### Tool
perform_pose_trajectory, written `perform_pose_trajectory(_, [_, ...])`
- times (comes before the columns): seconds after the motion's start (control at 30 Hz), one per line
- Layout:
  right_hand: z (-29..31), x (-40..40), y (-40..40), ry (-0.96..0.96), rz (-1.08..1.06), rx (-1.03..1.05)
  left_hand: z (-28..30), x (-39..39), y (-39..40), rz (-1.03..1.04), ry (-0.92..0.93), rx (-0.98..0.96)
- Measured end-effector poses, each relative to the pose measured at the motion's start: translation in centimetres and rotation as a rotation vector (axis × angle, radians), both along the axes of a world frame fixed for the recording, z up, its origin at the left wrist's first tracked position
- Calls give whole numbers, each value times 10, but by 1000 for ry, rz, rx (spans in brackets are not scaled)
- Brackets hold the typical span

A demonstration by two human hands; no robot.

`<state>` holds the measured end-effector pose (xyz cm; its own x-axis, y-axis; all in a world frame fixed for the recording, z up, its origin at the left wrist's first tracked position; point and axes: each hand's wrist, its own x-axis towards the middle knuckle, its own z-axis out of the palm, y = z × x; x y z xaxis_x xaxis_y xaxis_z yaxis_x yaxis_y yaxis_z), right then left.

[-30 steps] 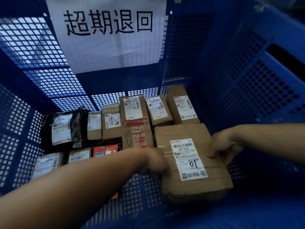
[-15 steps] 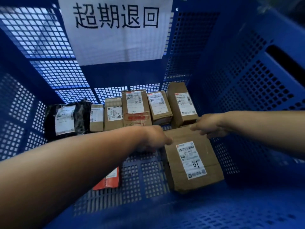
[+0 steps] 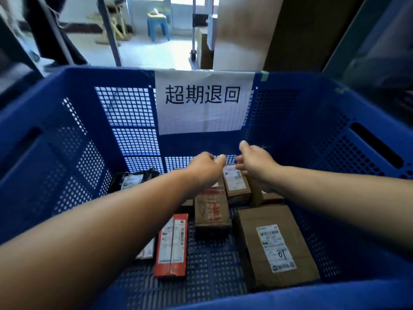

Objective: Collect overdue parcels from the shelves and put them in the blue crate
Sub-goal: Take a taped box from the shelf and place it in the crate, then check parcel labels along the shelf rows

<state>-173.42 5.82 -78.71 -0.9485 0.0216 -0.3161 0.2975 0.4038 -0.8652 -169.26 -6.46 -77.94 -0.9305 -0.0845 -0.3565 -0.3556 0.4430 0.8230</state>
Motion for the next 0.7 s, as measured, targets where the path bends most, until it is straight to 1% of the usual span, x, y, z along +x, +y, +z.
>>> perform_pose_trajectory(0.13, [42,19,-42,101,16,-115,35,26,-31,114,133,-27])
perform_pose_trajectory(0.23, [73,40,-79,161,44,-249,63,50,-59,229,244,24])
perform_pose_trajectory(0.33, [101,68,-117,202,124,-351,91,81,-91,355,358,54])
perform_pose_trajectory(0.43, [127,100,-158,238,201,-434,115,117,-130,524,487,96])
perform_pose_trajectory(0.57, [152,149,-211,261,330,-518,139,177,-179,678,611,109])
perform_pose_trajectory(0.7, [173,206,-256,281,400,-592,159,240,-217,810,716,38])
